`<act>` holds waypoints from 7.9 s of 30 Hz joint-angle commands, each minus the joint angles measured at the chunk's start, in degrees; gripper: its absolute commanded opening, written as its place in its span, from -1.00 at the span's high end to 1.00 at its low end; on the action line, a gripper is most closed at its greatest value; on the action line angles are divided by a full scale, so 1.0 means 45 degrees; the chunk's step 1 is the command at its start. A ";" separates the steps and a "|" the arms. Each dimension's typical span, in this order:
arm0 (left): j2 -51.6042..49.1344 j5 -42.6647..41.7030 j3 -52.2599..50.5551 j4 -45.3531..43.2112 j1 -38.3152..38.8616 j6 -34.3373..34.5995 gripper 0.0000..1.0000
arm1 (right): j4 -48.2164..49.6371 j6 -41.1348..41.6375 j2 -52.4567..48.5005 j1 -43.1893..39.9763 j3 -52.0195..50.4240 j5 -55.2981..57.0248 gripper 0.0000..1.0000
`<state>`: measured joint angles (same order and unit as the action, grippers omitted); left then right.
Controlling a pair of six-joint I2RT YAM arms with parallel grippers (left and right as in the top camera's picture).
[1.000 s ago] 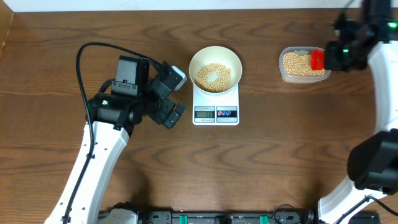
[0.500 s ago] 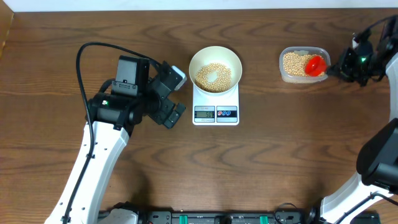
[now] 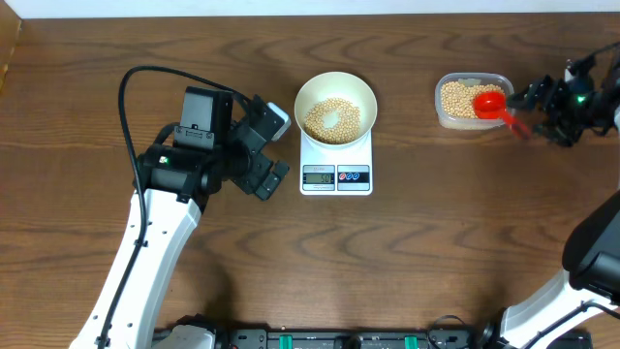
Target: Scoop item into bowl and weigh 50g on scale
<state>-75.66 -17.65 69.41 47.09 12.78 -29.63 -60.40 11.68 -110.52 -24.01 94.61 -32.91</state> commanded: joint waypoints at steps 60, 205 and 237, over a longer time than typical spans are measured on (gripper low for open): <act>-0.0073 0.0044 0.0034 0.0005 -0.0034 0.0117 -0.96 | 0.3604 -0.1559 1.7379 0.2540 -0.7548 0.6081 -0.98; 1.6281 0.3288 -1.3090 -0.7927 -0.5421 0.3949 -0.96 | 1.2556 -0.0563 2.4489 0.6023 -2.0954 0.8276 -0.98; 1.6500 0.3410 -1.4683 -0.7970 -0.5168 0.3988 -0.96 | 1.2556 -0.0563 2.4489 0.6023 -2.0954 0.8281 -0.99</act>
<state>-1.21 -2.81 5.06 11.22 -10.70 -12.16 -3.66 9.82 -0.69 2.76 0.40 4.47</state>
